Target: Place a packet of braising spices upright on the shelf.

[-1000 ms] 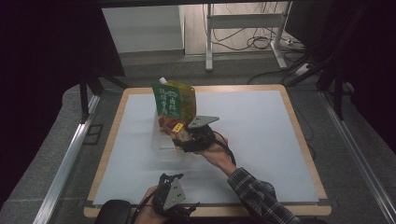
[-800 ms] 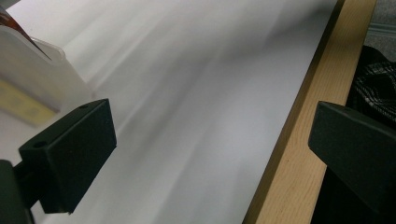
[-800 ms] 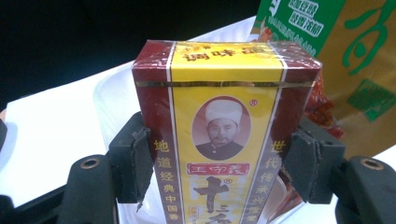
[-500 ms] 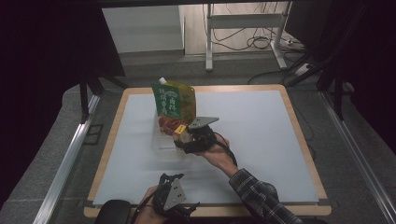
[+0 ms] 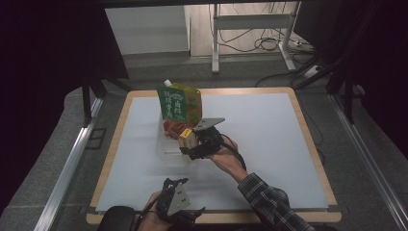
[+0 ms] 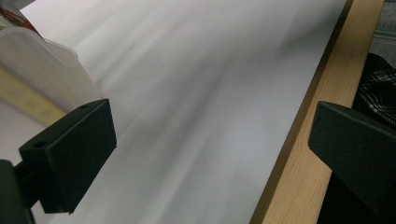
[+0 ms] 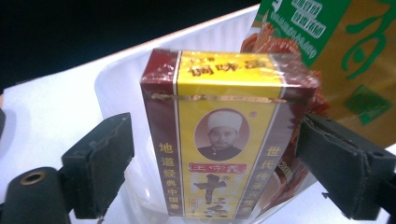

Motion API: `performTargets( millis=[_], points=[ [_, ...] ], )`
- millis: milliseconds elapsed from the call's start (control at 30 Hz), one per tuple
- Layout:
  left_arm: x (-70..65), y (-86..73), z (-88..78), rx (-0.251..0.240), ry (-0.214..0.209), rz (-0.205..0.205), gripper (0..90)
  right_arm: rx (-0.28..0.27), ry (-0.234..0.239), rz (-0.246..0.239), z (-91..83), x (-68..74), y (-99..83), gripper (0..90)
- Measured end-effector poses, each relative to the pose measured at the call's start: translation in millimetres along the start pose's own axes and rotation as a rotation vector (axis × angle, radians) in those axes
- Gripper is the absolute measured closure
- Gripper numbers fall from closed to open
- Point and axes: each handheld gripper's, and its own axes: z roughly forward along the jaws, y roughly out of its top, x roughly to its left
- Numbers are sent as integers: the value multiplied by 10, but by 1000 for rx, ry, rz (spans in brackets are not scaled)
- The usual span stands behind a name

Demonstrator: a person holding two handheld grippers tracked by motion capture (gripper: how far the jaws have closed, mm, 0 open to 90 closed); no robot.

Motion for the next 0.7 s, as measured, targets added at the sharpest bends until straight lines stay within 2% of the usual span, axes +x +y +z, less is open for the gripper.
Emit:
performTargets(
  millis=[500, 700],
  points=[
    [16, -1, -9, -8, 8, -12, 7, 16, -16, -35, -187, 18, -5, 78],
    [18, -2, -10, -7, 11, -16, 6, 7, -13, -20, -278, 5, -21, 74]
  ],
)
